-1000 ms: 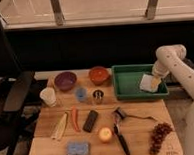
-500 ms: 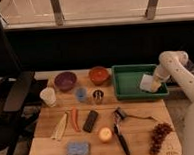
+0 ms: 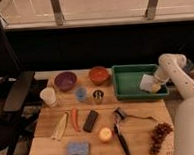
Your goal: Wipe red bowl with towel
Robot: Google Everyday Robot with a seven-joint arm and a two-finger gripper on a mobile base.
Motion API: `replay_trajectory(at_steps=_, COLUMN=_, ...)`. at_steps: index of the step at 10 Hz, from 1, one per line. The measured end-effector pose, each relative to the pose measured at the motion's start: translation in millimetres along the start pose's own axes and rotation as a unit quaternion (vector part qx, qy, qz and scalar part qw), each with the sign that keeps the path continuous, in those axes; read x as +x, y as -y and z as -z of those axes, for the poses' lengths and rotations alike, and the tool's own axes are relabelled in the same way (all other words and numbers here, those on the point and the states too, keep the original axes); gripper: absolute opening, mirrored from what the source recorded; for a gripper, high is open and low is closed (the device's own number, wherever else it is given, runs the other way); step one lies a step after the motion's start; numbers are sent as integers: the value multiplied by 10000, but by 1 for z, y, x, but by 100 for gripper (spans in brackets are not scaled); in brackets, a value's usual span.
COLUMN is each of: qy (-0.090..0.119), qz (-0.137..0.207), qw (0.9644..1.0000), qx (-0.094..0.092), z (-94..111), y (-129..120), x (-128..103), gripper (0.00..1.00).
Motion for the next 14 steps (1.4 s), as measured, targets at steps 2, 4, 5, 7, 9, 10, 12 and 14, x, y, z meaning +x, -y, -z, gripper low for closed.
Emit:
replay_trajectory(at_steps=2, qy=2, qz=-57, qw=10000, qx=16, z=6, y=-1, x=-3, gripper=24)
replay_trajectory(at_steps=4, qy=17, qz=-104, qw=9999, qx=93, z=17, y=1, x=0, gripper=20)
replay_trajectory(at_steps=5, qy=65, qz=-120, qw=9998, qx=111, z=18, y=0, x=-3, gripper=20)
replay_trajectory(at_steps=7, qy=204, qz=-111, qw=9995, qx=233, z=32, y=2, x=-9, gripper=20)
replay_trajectory(at_steps=9, qy=621, qz=104, qw=9972, qx=403, z=61, y=1, x=-29, gripper=20)
replay_trajectory(at_steps=10, qy=907, qz=257, qw=9944, qx=485, z=75, y=-1, x=-43, gripper=20)
replay_trajectory(at_steps=12, qy=1376, qz=647, qw=9867, qx=566, z=88, y=-12, x=-83, gripper=20)
replay_trajectory(at_steps=14, qy=1794, qz=1121, qw=9758, qx=551, z=91, y=-33, x=-135, gripper=20)
